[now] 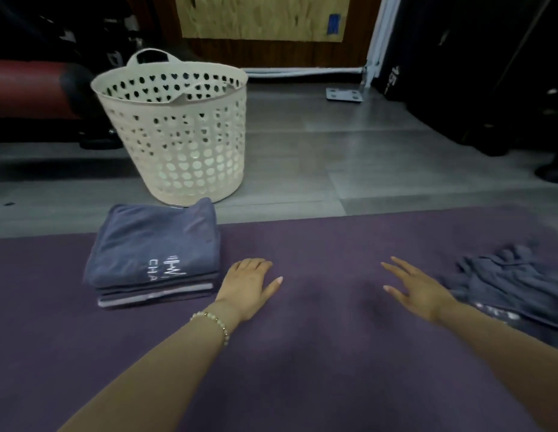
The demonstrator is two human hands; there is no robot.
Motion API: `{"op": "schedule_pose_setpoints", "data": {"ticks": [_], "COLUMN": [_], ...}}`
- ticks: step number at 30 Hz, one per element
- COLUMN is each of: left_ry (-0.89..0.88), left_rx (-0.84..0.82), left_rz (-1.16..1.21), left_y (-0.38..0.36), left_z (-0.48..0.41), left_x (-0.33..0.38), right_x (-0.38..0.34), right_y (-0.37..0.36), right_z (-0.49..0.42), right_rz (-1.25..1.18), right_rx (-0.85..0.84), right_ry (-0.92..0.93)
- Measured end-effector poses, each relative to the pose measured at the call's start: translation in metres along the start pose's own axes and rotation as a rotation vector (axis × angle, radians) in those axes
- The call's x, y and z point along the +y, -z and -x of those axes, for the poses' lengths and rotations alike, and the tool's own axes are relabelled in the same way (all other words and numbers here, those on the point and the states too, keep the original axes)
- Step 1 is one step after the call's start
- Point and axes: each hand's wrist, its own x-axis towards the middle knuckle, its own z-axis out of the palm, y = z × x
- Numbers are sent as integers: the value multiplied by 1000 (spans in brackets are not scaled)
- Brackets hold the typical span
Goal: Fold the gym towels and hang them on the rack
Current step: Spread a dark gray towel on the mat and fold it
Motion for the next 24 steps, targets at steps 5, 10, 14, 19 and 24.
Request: {"op": "schedule_pose_setpoints", "data": {"ticks": [5,10,14,19,24], "left_ry": [-81,-147,-158,-145,-153], "left_rx": [-188,-217,-243,-305,-385], "left_rz": [-36,-5,56,142,265], "left_y": [-53,-83,-100,-129,-165], "left_z": [-27,-61,-90,-114,-133], "left_x": [90,161,210,258,292], "right_x": [94,160,206,258,302], "right_y": [-35,-32,-30,-28,-12], "right_z": [55,84,90,86,80], "right_rz": [-48,-144,-237,-172,-182], "right_rx": [-11,-2,134,317,429], "right_ry": [-183,-303,-398,-479,-673]}}
